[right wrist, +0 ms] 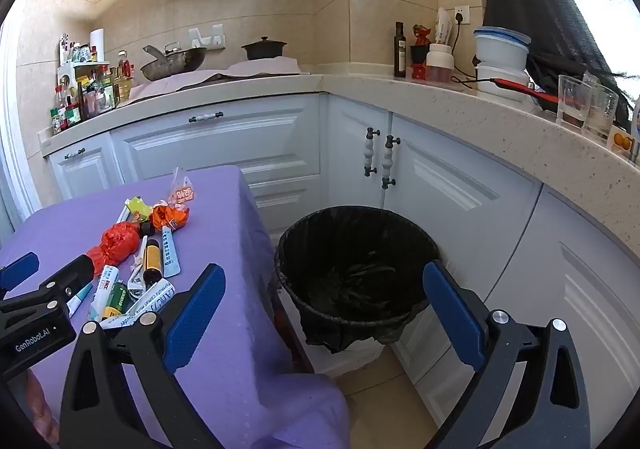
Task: Collect trash
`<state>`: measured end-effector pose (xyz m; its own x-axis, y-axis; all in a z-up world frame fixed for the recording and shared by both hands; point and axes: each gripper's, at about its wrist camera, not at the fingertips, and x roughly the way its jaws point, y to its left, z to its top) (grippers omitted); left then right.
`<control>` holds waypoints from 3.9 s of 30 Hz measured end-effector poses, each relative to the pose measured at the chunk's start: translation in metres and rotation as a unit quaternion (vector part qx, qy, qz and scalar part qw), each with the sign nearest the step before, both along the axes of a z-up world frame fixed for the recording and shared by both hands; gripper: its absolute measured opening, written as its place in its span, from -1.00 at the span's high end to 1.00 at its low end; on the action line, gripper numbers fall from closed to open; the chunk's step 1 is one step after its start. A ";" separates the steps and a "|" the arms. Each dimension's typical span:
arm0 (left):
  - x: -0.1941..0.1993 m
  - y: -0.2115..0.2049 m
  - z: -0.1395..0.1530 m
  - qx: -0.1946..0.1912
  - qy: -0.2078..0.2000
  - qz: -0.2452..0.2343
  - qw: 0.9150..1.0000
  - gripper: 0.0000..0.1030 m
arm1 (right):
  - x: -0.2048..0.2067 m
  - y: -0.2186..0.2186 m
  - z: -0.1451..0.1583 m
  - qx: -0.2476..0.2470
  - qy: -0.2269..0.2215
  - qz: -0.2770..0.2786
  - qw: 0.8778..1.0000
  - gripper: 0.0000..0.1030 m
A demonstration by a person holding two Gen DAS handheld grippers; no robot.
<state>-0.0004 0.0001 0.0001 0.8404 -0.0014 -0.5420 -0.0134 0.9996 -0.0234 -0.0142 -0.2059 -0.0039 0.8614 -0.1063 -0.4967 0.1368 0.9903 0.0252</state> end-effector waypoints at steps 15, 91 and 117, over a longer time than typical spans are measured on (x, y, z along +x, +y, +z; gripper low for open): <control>-0.010 0.000 0.005 0.006 -0.002 0.003 1.000 -0.92 | -0.002 0.000 0.005 -0.001 -0.004 -0.001 1.000 -0.87; -0.006 0.005 0.012 0.010 -0.002 0.005 1.000 -0.92 | -0.003 0.002 0.007 -0.005 -0.005 0.000 1.000 -0.87; -0.017 0.073 -0.022 0.026 0.033 0.064 0.997 -0.92 | 0.023 0.065 -0.021 0.027 0.040 0.084 0.995 -0.87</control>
<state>-0.0170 0.0736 -0.0219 0.7940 0.1324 -0.5933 -0.1400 0.9896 0.0335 0.0086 -0.1414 -0.0246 0.8217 0.0644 -0.5663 -0.0270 0.9969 0.0743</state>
